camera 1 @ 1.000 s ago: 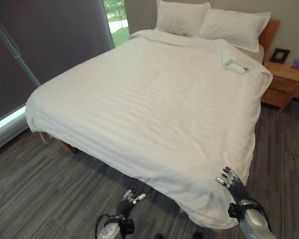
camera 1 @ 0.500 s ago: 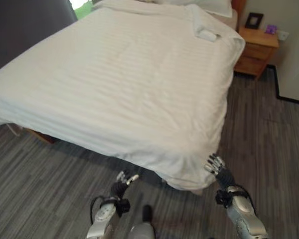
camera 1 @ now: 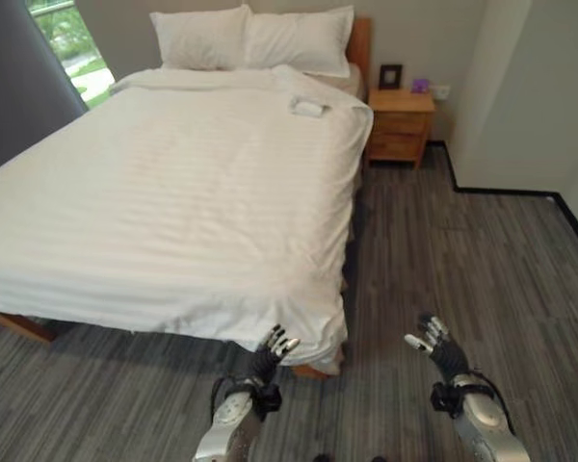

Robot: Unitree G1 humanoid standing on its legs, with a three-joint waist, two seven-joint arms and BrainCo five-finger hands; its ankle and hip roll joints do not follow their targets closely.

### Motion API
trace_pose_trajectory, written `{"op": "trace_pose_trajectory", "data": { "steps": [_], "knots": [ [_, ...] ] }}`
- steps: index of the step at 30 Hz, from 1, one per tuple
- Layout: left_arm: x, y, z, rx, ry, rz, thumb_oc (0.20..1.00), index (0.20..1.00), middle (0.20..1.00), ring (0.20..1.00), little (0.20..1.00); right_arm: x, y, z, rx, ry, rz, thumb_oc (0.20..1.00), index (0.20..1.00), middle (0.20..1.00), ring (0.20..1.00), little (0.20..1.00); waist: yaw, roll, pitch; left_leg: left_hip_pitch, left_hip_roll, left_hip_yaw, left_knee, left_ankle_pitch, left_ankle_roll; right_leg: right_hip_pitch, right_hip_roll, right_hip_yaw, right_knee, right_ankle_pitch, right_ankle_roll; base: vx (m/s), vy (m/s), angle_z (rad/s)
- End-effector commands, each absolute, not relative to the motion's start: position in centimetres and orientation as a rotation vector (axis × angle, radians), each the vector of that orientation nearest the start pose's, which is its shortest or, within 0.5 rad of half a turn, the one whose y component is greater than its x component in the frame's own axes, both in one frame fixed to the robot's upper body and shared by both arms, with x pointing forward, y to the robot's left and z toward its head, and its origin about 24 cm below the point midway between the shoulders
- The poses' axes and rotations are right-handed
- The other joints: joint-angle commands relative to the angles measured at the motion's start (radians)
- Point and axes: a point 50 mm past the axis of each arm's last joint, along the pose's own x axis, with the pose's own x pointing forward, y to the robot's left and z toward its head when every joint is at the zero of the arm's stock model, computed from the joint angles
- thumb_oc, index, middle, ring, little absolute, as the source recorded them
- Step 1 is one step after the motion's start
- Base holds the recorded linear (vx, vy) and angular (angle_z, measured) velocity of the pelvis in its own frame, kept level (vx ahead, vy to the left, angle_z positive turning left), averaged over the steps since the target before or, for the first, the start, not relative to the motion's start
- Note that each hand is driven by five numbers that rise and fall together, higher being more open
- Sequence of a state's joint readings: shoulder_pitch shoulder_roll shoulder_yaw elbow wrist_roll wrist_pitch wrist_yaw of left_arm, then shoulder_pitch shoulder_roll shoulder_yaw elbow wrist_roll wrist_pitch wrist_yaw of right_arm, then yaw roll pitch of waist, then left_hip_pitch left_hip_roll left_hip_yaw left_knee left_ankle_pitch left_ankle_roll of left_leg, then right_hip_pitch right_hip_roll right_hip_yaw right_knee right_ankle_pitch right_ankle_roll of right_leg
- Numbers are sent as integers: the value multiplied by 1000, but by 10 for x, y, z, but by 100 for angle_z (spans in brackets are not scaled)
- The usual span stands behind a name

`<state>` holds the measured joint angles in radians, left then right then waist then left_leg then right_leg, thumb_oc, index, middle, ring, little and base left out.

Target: Making the bed.

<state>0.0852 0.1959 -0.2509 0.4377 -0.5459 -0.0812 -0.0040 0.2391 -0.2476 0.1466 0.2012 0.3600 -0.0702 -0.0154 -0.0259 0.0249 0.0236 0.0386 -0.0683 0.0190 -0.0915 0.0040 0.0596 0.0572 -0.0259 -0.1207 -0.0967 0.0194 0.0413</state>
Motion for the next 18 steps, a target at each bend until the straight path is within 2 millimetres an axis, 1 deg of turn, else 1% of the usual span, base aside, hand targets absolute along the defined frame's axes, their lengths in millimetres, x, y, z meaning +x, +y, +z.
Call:
{"op": "trace_pose_trajectory", "data": {
  "steps": [1, 3, 4, 5, 6, 7, 8, 9, 10, 11, 12, 13, 14, 15, 16, 17, 18],
  "knots": [
    [182, 251, -56, -257, 367, 492, 1000, 1000, 1000, 1000, 1000, 202, -173, -50, 268, 405, 44, 1000, 1000, 1000, 1000, 1000, 111, -73, 20, 38, 71, -46, 30, -38, -66, 10, -117, -129, 73, 5, 78, 21, 58, -13],
    [184, 251, -54, -259, 352, 506, 1000, 1000, 1000, 1000, 1000, 202, -175, -48, 282, 394, 30, 1000, 1000, 1000, 1000, 1000, 110, -76, 23, 38, 67, -37, 32, -40, -60, 6, -119, -114, 74, 11, 82, -4, 89, -3],
    [189, 247, -53, -267, 350, 487, 1000, 1000, 1000, 1000, 1000, 206, -176, -45, 280, 371, 26, 1000, 1000, 1000, 1000, 1000, 105, -79, 29, 38, 65, -28, 36, -46, -53, -8, -119, -100, 83, 16, 86, -87, 86, 1],
    [194, 244, -51, -264, 338, 473, 1000, 1000, 1000, 1000, 1000, 213, -174, -40, 287, 342, 26, 1000, 1000, 1000, 1000, 1000, 109, -77, 46, 32, 71, 4, 36, -45, -50, -45, -119, -110, 129, 23, 94, -124, 61, -27],
    [198, 243, -49, -254, 335, 452, 1000, 1000, 1000, 1000, 1000, 216, -173, -39, 288, 334, 25, 1000, 1000, 1000, 1000, 1000, 104, -75, 58, 28, 76, 16, 36, -43, -47, -67, -113, -107, 167, 22, 97, -116, 30, -54],
    [199, 243, -49, -254, 334, 452, 1000, 1000, 1000, 1000, 1000, 216, -173, -38, 288, 333, 25, 1000, 1000, 1000, 1000, 1000, 107, -76, 57, 27, 76, 19, 36, -43, -47, -71, -113, -103, 172, 20, 97, -105, 4, -69],
    [205, 242, -45, -234, 319, 433, 1000, 1000, 1000, 1000, 1000, 220, -171, -35, 306, 313, 25, 1000, 1000, 1000, 1000, 1000, 91, -70, 82, 11, 88, 22, 48, -38, -46, -117, -99, -55, 247, 15, 111, -65, -7, -80],
    [205, 242, -45, -234, 319, 433, 1000, 1000, 1000, 1000, 1000, 220, -171, -35, 306, 313, 25, 1000, 1000, 1000, 1000, 1000, 92, -70, 81, 10, 88, 24, 49, -39, -46, -121, -99, -53, 250, 14, 111, -80, -111, -54],
    [214, 244, -40, -207, 302, 427, 1000, 1000, 1000, 1000, 1000, 221, -164, -33, 340, 301, 36, 1000, 1000, 1000, 1000, 1000, 82, -66, 92, -6, 110, 30, 63, -36, -57, -136, -133, -30, 241, 34, 117, 24, -279, -51],
    [216, 247, -40, -200, 307, 426, 1000, 1000, 1000, 1000, 1000, 218, -161, -35, 320, 313, 49, 1000, 1000, 1000, 1000, 1000, 90, -58, 92, 4, 152, 50, 62, -40, -79, -121, -229, -87, 197, 80, 119, 63, -399, -46],
    [217, 248, -38, -204, 296, 428, 1000, 1000, 1000, 1000, 1000, 216, -163, -38, 294, 327, 48, 1000, 1000, 1000, 1000, 1000, 95, -60, 90, 16, 169, 60, 55, -41, -94, -121, -275, -121, 162, 123, 130, 164, -491, -87],
    [215, 250, -39, -215, 296, 435, 1000, 1000, 1000, 1000, 1000, 215, -165, -39, 287, 338, 35, 1000, 1000, 1000, 1000, 1000, 92, -72, 84, 40, 190, 78, 41, -44, -114, -114, -302, -142, 120, 161, 152, 177, -458, -81],
    [214, 252, -39, -215, 295, 439, 1000, 1000, 1000, 1000, 1000, 216, -166, -40, 306, 340, 16, 1000, 1000, 1000, 1000, 1000, 85, -79, 78, 48, 206, 91, 34, -40, -129, -124, -299, -130, 97, 175, 166, 188, -455, -67],
    [212, 254, -40, -217, 301, 446, 1000, 1000, 1000, 1000, 1000, 216, -167, -38, 333, 329, 6, 1000, 1000, 1000, 1000, 1000, 76, -82, 73, 53, 222, 92, 33, -38, -143, -126, -285, -101, 96, 156, 170, 132, -398, -36],
    [212, 253, -40, -215, 300, 447, 1000, 1000, 1000, 1000, 1000, 217, -168, -36, 349, 318, 3, 1000, 1000, 1000, 1000, 1000, 68, -82, 70, 47, 247, 92, 43, -25, -156, -125, -263, -74, 96, 130, 169, 120, -415, -19],
    [209, 254, -42, -219, 311, 448, 1000, 1000, 1000, 1000, 1000, 216, -169, -36, 349, 314, 2, 1000, 1000, 1000, 1000, 1000, 64, -82, 64, 44, 273, 94, 50, -12, -170, -121, -243, -69, 85, 103, 160, 123, -467, 0],
    [207, 255, -45, -226, 322, 459, 1000, 1000, 1000, 1000, 1000, 214, -172, -38, 321, 325, 5, 1000, 1000, 1000, 1000, 1000, 58, -78, 60, 47, 302, 93, 62, 19, -188, -114, -214, -71, 79, 86, 146, 122, -467, 20]
  ]
}}
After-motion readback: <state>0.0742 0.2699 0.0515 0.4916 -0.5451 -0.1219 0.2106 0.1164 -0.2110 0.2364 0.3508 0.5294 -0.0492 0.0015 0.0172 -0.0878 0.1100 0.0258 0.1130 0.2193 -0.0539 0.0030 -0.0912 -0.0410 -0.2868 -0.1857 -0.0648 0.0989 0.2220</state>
